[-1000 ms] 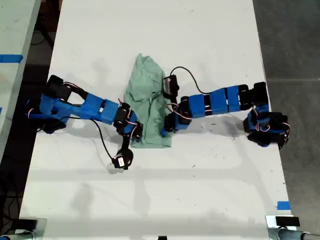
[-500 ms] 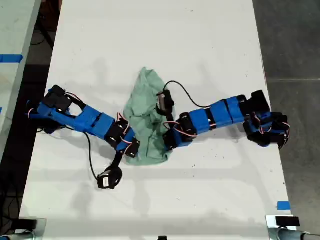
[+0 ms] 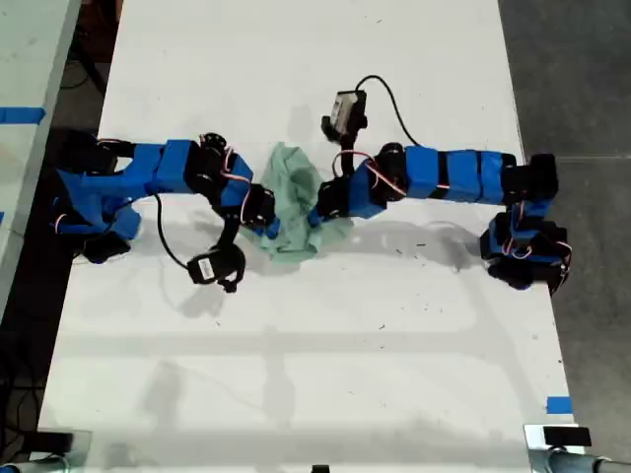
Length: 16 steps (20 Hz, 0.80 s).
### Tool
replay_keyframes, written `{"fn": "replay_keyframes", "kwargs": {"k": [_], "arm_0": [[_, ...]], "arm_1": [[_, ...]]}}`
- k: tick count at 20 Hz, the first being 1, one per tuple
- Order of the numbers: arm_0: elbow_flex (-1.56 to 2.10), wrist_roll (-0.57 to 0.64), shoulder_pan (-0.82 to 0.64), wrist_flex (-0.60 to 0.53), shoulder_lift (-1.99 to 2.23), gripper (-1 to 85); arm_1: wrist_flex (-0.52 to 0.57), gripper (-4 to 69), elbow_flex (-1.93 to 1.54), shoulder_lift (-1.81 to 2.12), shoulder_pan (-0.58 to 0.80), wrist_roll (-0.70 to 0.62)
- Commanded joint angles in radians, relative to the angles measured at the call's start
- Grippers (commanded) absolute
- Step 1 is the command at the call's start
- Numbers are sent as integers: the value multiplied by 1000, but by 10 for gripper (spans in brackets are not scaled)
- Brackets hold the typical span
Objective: Fold t shirt
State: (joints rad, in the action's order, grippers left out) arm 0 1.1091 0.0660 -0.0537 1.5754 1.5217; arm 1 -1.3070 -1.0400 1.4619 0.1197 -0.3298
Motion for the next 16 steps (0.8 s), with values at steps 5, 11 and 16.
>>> {"fn": "replay_keyframes", "kwargs": {"k": [5, 11, 16], "arm_0": [[48, 196, -360, 6, 92, 127], [37, 330, -548, 14, 301, 181], [44, 397, -676, 17, 598, 116]], "arm_1": [[100, 43, -20, 72, 262, -124], [18, 390, -12, 235, 390, -202], [-89, 381, -133, 522, 495, -229]]}}
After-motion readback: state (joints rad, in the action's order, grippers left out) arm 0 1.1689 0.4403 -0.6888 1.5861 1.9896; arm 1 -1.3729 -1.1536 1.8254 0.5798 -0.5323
